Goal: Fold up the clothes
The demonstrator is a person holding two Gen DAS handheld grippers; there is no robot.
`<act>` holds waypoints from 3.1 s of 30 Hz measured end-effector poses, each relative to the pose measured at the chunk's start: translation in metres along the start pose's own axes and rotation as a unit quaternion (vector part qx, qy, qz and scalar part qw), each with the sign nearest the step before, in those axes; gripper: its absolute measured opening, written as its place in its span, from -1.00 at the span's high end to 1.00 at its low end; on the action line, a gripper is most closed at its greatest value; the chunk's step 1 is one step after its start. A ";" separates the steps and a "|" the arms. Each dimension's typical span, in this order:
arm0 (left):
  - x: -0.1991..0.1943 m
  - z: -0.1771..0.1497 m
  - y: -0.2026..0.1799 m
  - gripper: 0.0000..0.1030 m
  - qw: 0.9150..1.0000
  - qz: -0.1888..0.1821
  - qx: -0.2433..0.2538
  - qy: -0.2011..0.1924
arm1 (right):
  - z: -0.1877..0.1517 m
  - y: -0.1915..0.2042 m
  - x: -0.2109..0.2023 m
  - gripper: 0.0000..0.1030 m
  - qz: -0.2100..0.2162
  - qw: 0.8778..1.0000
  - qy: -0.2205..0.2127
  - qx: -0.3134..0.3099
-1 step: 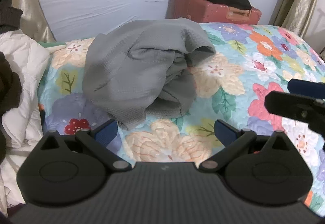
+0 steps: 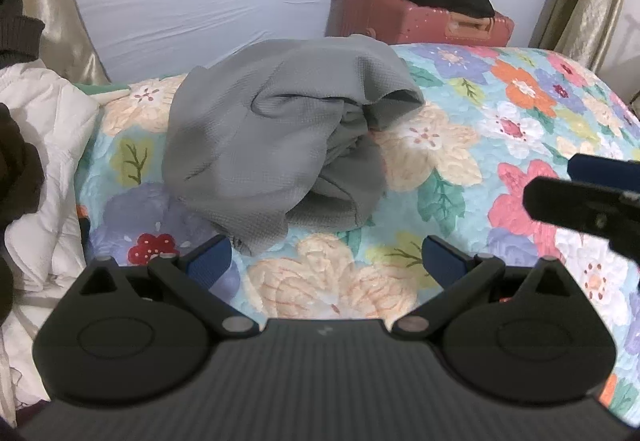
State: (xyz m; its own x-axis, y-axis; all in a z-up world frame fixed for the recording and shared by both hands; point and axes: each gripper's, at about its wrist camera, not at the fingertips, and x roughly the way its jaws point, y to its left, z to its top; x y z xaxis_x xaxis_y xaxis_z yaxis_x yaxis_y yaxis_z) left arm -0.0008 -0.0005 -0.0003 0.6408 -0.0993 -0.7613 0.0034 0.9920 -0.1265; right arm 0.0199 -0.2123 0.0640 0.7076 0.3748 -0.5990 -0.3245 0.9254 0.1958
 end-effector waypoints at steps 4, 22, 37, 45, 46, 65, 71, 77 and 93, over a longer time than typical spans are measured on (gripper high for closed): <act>-0.001 -0.002 -0.001 -1.00 1.000 0.007 0.011 -0.004 | 0.001 0.001 0.002 -0.52 0.006 1.000 0.004 0.004; -0.008 -0.001 0.005 -1.00 1.000 -0.001 -0.002 -0.007 | 0.006 -0.029 -0.011 -0.55 0.019 0.999 0.025 0.012; -0.004 -0.002 0.008 -1.00 1.000 0.009 -0.005 0.004 | 0.003 -0.032 -0.007 -0.55 0.022 0.999 0.029 0.024; -0.004 -0.002 0.012 -1.00 1.000 0.007 -0.013 0.006 | 0.000 -0.028 -0.005 -0.55 0.014 0.999 0.024 0.035; -0.004 -0.002 0.013 -1.00 1.000 0.007 -0.013 0.006 | -0.001 -0.027 -0.004 -0.55 0.014 0.999 0.024 0.035; 0.004 -0.005 0.022 -1.00 1.000 0.013 -0.022 0.010 | -0.009 -0.021 0.007 -0.55 0.005 0.999 0.040 0.034; 0.013 -0.005 0.036 -1.00 0.999 0.003 -0.039 -0.009 | -0.013 -0.028 0.019 -0.55 0.012 0.998 0.053 0.034; 0.032 -0.012 0.044 -1.00 0.997 0.005 -0.058 -0.053 | -0.016 -0.043 0.032 -0.55 0.032 0.997 0.068 0.036; 0.103 -0.009 0.093 -1.00 0.986 -0.033 -0.154 -0.057 | 0.030 -0.124 0.100 -0.61 0.146 0.976 0.056 0.154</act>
State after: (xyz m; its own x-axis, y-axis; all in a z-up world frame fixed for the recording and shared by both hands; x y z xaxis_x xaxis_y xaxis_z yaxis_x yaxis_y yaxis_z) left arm 0.0588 0.0805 -0.0958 0.7288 -0.1357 -0.6712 -0.1747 0.9109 -0.3738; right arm 0.1496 -0.2880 0.0037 0.5342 0.6323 -0.5610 -0.2861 0.7598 0.5839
